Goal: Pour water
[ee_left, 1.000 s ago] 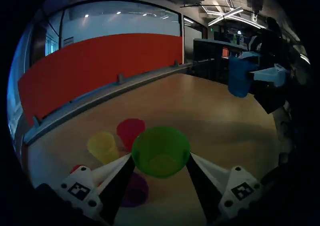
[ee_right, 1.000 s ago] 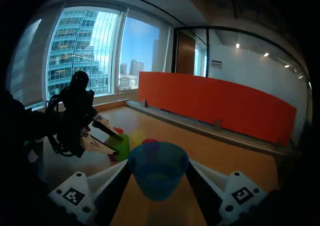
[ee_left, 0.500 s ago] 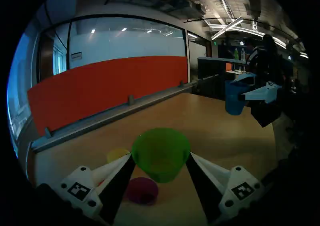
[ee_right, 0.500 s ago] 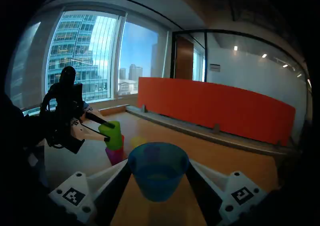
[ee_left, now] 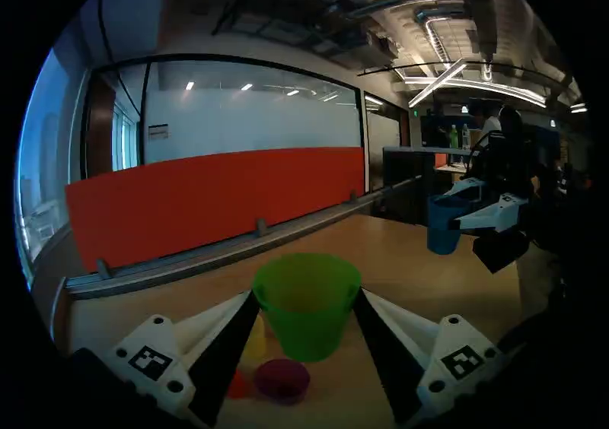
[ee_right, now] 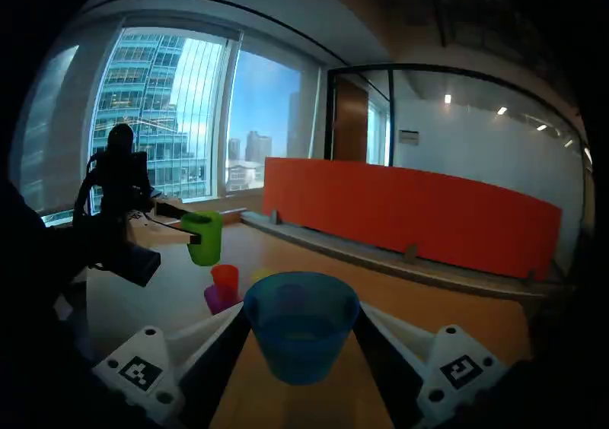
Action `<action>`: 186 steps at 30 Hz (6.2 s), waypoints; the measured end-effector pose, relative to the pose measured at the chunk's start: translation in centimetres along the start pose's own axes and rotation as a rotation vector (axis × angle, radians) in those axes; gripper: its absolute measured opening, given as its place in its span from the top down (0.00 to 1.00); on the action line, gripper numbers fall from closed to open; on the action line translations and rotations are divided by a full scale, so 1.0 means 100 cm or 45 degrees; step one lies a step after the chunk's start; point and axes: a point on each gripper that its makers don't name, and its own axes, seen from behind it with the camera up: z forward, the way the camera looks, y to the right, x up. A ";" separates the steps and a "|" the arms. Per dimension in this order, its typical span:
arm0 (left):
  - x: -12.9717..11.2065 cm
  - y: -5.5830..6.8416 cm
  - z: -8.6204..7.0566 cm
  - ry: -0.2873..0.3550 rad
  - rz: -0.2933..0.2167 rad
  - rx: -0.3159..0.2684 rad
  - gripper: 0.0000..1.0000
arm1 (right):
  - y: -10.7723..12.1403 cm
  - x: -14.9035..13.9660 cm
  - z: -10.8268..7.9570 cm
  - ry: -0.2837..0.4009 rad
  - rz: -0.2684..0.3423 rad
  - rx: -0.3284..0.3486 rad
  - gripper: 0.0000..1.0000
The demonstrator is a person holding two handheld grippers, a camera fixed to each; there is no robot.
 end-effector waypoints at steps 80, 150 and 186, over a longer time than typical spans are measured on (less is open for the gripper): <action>-0.005 0.026 -0.051 0.078 -0.018 -0.048 0.14 | -0.065 0.088 0.062 0.166 -0.308 0.259 0.09; -0.002 0.064 -0.030 0.106 0.013 -0.145 0.14 | -0.103 0.172 0.116 0.299 -1.205 0.207 0.09; 0.002 0.078 -0.026 0.108 0.023 -0.191 0.15 | -0.093 0.193 0.124 0.335 -1.429 0.116 0.09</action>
